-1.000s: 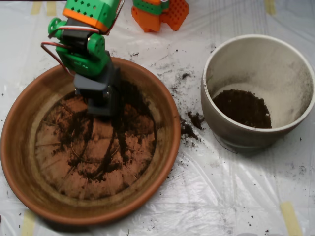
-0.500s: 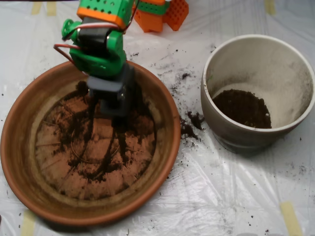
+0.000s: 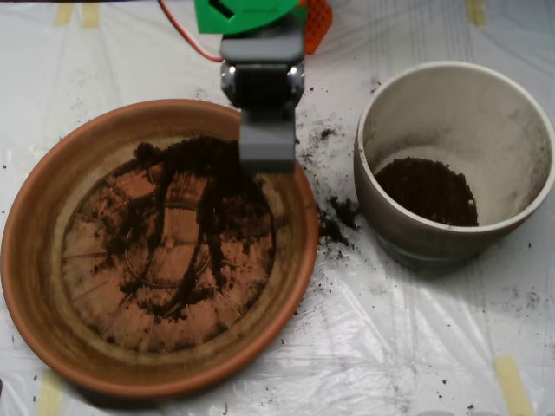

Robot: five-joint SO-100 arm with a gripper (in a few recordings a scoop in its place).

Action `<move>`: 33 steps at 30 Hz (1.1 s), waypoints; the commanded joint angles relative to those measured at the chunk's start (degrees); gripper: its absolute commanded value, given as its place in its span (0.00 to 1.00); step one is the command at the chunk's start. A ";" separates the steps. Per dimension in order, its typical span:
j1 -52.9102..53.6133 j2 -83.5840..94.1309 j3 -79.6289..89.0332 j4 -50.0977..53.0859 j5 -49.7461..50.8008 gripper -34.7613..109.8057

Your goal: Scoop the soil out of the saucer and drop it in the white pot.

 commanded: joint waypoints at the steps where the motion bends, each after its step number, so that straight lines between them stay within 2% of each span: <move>1: -4.48 3.69 -11.60 3.08 -1.41 0.24; 6: -12.74 -0.26 -18.46 5.27 -3.69 0.24; 15: -23.91 -1.85 -18.72 6.68 -8.96 0.25; 16: -24.35 -2.20 -18.81 7.21 -8.96 0.29; 18: -25.14 -2.20 -17.93 7.65 -9.58 0.45; 20: -25.66 -1.76 -16.61 7.65 -10.02 0.53; 23: -26.10 -1.76 -16.17 7.73 -10.11 0.56; 33: -22.41 -0.26 -14.59 7.03 -8.09 0.56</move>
